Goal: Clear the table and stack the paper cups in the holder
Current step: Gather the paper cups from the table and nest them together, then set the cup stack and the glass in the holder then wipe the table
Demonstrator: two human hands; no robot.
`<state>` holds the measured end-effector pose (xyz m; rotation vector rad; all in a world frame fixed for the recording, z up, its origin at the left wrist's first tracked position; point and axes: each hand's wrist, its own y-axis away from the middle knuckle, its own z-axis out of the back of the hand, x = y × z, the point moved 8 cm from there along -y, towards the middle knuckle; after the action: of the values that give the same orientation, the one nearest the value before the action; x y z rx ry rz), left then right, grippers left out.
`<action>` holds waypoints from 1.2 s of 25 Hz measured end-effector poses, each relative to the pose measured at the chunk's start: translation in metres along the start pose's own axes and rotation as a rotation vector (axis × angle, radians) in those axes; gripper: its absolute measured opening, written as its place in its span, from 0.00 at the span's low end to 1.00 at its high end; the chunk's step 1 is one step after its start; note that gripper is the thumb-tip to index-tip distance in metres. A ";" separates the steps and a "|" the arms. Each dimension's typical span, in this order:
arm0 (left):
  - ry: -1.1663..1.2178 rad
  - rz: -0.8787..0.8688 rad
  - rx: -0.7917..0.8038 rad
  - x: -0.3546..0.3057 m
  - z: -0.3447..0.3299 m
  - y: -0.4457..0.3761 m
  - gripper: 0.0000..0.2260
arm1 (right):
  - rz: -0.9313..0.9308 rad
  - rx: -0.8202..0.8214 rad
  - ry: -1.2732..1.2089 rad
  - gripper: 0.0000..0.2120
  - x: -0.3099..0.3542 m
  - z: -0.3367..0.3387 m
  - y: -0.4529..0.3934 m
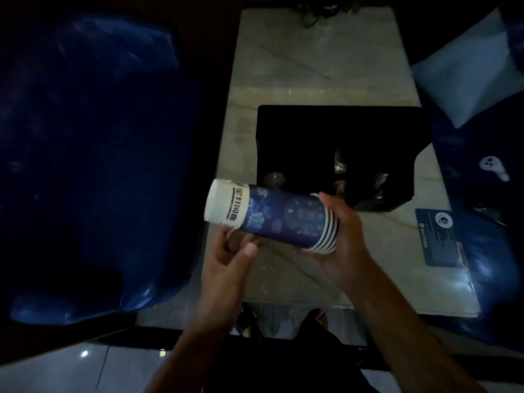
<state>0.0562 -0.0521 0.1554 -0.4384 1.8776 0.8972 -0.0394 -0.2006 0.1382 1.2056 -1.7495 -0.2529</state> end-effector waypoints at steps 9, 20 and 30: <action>0.062 0.117 -0.094 0.022 -0.010 -0.005 0.23 | 0.264 -0.241 0.120 0.16 -0.071 0.019 0.042; -0.225 0.158 0.115 0.022 -0.009 -0.018 0.35 | 0.561 -0.073 0.719 0.15 -0.008 -0.018 0.029; -0.492 -0.241 0.130 -0.007 -0.025 -0.051 0.37 | 0.476 0.096 1.193 0.22 0.108 -0.077 -0.007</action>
<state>0.0764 -0.1056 0.1474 -0.3197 1.3880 0.6445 0.0202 -0.2663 0.2375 0.6803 -0.9083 0.7133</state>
